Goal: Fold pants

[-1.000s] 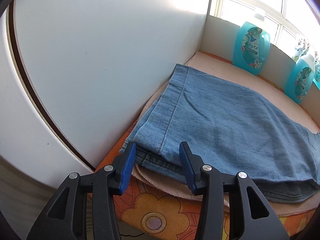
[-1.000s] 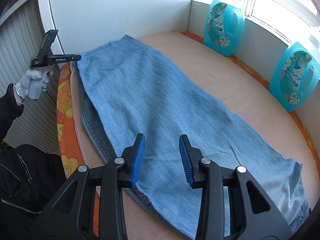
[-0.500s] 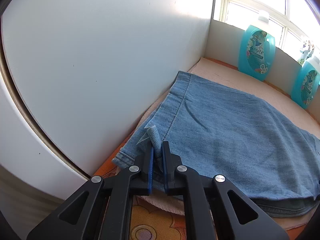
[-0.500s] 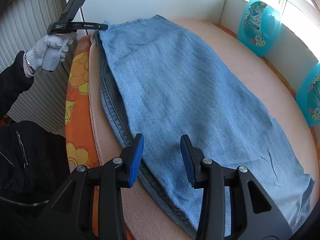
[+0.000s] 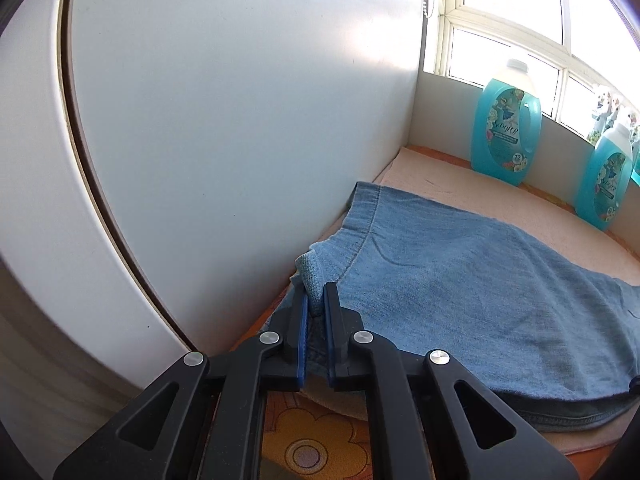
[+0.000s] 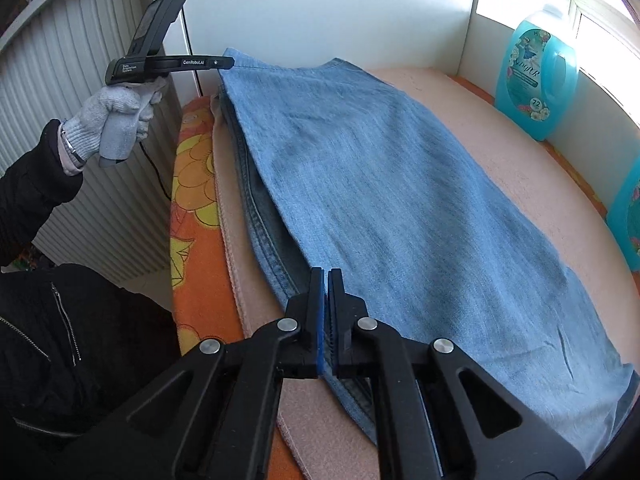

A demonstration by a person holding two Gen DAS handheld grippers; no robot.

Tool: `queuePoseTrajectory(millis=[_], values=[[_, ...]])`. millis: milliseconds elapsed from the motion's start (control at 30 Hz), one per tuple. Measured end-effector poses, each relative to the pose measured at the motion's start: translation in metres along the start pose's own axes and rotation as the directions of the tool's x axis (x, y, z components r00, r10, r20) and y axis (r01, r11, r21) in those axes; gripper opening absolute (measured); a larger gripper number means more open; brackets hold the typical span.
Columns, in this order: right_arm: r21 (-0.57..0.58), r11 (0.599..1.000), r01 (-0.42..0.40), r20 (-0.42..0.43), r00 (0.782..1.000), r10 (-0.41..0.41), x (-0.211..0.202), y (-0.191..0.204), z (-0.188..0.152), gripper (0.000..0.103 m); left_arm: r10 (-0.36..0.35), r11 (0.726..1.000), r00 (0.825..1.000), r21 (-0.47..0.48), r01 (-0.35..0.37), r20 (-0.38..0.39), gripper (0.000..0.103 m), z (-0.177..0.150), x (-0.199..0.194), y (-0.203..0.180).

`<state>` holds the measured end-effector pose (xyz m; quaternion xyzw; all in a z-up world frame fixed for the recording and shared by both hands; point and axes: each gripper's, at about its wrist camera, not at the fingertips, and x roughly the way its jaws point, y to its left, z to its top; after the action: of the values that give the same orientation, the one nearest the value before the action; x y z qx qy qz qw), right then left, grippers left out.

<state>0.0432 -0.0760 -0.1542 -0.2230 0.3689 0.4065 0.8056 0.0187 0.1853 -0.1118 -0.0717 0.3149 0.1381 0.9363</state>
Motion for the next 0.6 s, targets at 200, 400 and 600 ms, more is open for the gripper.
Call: queuePoseTrajectory(millis=[200,400,600], values=[[-0.048,0.996,0.069,-0.019,0.997,-0.07,0.011,0.008,0.002,0.044,-0.006,1.0,0.999,-0.001,0.006,-0.031,0.006,-0.006,0.013,0.001],[-0.077,0.993,0.095,-0.058,0.993,-0.099,0.025,0.004,-0.002,0.034,-0.012,1.0,1.0,-0.001,0.012,-0.016,0.006,-0.002,0.009,0.0],[-0.004,0.997,0.072,-0.028,0.997,-0.072,0.012,-0.005,0.003,0.003,-0.02,1.0,1.0,0.007,0.019,0.013,0.006,0.004,-0.001,-0.003]])
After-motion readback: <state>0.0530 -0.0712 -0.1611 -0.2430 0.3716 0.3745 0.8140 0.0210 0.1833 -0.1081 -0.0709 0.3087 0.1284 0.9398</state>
